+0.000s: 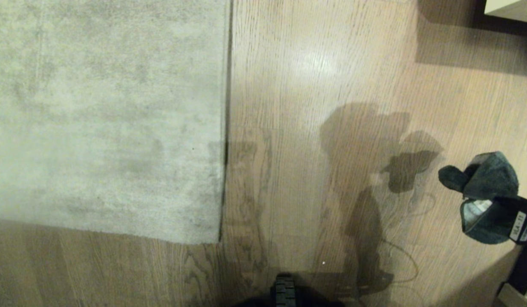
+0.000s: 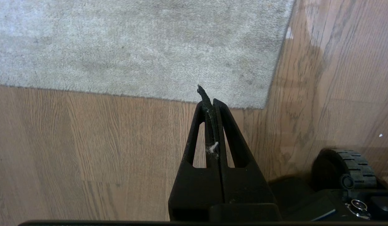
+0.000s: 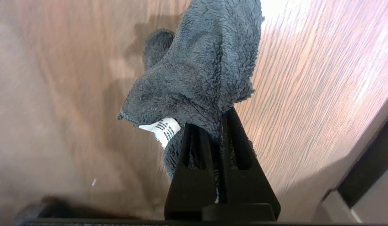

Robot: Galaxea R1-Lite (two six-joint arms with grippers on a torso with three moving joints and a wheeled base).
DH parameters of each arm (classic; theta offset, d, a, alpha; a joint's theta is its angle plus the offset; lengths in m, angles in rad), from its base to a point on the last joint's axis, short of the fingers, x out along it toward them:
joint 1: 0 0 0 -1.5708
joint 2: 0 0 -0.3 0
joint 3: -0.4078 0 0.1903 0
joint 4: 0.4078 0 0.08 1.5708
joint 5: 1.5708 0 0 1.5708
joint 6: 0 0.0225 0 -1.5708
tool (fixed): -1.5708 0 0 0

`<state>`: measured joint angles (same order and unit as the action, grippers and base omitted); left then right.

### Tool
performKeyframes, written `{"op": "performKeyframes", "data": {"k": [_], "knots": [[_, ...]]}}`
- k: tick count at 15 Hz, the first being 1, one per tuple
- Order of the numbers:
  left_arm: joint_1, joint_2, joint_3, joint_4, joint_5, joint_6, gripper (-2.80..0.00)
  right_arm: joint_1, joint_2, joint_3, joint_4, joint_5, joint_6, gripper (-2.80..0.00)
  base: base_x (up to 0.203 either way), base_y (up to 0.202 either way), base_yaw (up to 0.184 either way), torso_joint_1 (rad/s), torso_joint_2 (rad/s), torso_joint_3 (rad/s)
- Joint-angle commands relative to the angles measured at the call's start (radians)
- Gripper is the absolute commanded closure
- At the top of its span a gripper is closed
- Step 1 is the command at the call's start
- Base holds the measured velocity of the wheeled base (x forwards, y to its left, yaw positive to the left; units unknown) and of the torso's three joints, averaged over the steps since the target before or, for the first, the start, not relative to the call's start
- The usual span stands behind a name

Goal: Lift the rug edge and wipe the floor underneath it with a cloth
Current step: Put down the rag

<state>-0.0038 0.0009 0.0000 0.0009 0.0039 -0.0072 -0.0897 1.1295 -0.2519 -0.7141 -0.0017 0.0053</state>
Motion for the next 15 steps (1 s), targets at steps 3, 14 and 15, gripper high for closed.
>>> {"op": "performKeyframes", "data": {"k": [3,14,15], "knots": [[0.001,0.001,0.0,0.0,0.001,0.0,0.0,-0.105,0.15,-0.033,-0.164,0.001,0.005,0.0,0.0,0.0,0.0,0.0,0.0,0.0],[-0.001,0.001,0.0,-0.001,0.001,0.0,0.0,-0.26,0.506,-0.217,-0.463,0.0,-0.009,0.0,0.0,0.0,0.0,0.0,0.0,0.0],[0.001,0.001,0.0,0.001,0.001,0.0,0.0,-0.277,0.529,-0.217,-0.481,0.0,-0.023,0.0,0.0,0.0,0.0,0.0,0.0,0.0]]}}
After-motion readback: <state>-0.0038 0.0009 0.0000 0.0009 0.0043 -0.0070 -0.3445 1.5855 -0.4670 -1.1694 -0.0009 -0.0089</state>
